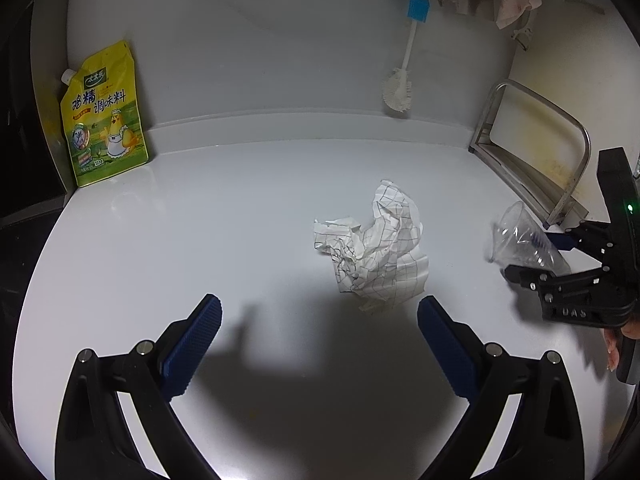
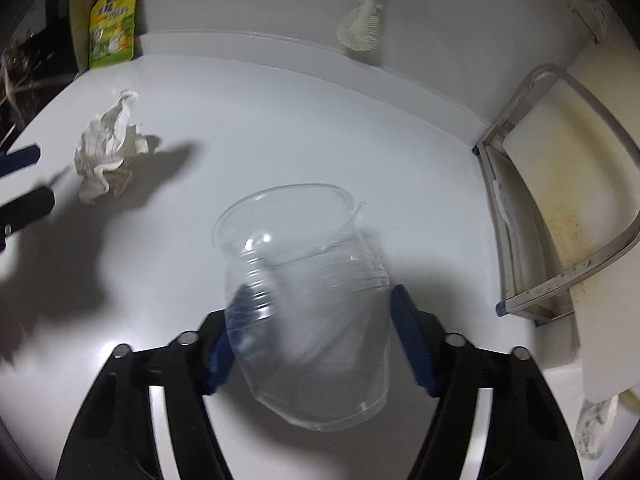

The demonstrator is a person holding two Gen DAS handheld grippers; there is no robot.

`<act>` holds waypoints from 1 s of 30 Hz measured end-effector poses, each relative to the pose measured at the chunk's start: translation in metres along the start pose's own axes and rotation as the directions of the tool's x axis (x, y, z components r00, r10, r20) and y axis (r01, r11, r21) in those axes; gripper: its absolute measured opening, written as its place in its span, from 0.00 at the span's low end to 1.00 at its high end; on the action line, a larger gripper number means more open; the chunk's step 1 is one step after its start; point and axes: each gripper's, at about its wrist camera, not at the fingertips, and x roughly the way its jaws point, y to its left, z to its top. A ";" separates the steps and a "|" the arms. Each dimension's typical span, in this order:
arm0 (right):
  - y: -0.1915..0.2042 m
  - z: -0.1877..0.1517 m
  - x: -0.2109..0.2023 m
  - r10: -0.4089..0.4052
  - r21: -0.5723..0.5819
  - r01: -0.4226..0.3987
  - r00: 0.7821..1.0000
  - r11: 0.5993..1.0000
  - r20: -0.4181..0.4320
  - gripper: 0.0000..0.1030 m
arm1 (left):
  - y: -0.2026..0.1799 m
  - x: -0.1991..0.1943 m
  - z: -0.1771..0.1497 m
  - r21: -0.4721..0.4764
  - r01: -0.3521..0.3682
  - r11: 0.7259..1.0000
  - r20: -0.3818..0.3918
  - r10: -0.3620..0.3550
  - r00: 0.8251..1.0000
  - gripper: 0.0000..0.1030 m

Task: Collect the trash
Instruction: 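Grasp the clear plastic cup with the right tool while the left tool grasps the white checkered tissue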

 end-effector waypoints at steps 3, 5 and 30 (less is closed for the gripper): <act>-0.004 -0.001 0.002 0.008 0.038 -0.007 1.000 0.999 -0.005 0.31 | 0.001 0.000 0.000 0.003 -0.006 1.000 0.006 0.006 1.000 0.94; -0.005 -0.005 -0.002 0.020 0.055 -0.020 1.000 0.998 0.010 0.30 | 0.002 0.000 0.001 -0.001 -0.005 1.000 0.011 0.005 1.000 0.94; -0.031 -0.081 -0.088 0.202 0.380 -0.287 0.948 0.879 0.247 0.29 | -0.024 0.035 0.024 0.036 0.009 0.999 -0.025 -0.008 1.000 0.94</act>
